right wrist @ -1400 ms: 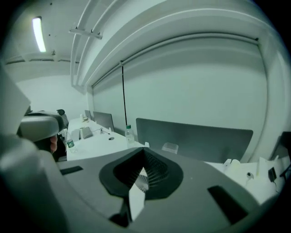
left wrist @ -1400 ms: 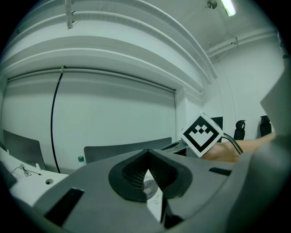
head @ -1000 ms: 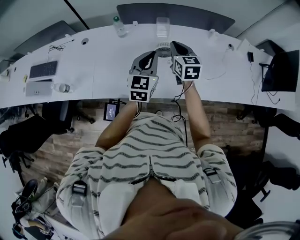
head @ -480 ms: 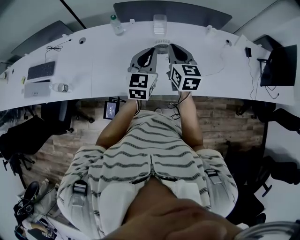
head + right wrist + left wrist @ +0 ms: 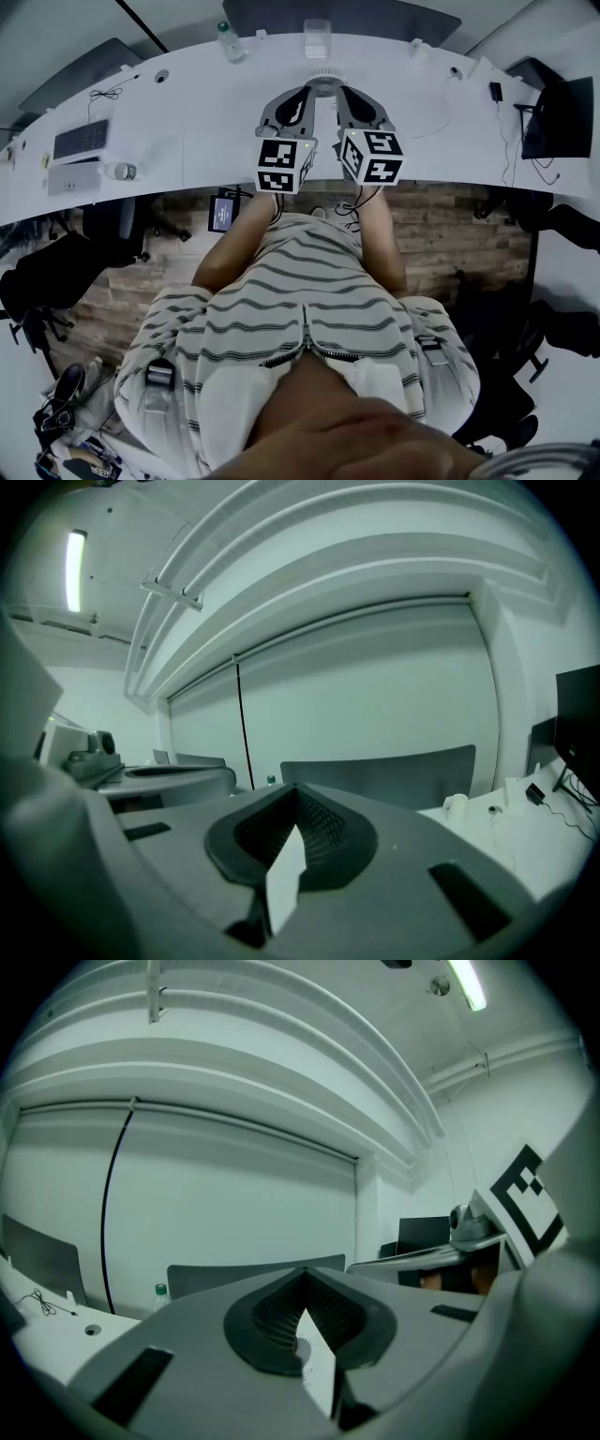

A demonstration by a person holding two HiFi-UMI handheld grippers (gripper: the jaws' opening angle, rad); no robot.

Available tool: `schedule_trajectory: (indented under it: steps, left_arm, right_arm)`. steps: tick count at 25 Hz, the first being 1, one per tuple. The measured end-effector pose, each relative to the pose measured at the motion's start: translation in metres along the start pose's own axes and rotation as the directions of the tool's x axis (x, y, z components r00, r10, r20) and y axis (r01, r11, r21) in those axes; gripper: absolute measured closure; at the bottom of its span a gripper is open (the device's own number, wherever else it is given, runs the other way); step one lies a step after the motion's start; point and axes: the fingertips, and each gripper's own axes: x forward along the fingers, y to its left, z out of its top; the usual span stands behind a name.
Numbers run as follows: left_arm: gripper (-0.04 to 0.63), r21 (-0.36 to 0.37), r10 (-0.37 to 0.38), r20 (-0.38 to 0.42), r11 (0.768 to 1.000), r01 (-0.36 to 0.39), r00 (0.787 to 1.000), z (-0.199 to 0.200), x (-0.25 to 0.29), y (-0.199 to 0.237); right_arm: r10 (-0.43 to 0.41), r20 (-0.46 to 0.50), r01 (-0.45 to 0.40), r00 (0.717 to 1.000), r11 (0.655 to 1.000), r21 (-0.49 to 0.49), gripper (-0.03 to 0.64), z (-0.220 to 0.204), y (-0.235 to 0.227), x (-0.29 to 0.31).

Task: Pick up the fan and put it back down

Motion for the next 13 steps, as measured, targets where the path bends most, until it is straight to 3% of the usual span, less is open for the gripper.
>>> schedule_trajectory:
  steps: [13]
  left_arm:
    - [0.588,-0.008,-0.014,0.003,1.000,0.014,1.000,0.000,-0.010,-0.003]
  right_arm:
    - [-0.013,0.015,0.013,1.000,1.000,-0.018,0.606,0.001,0.010,-0.012]
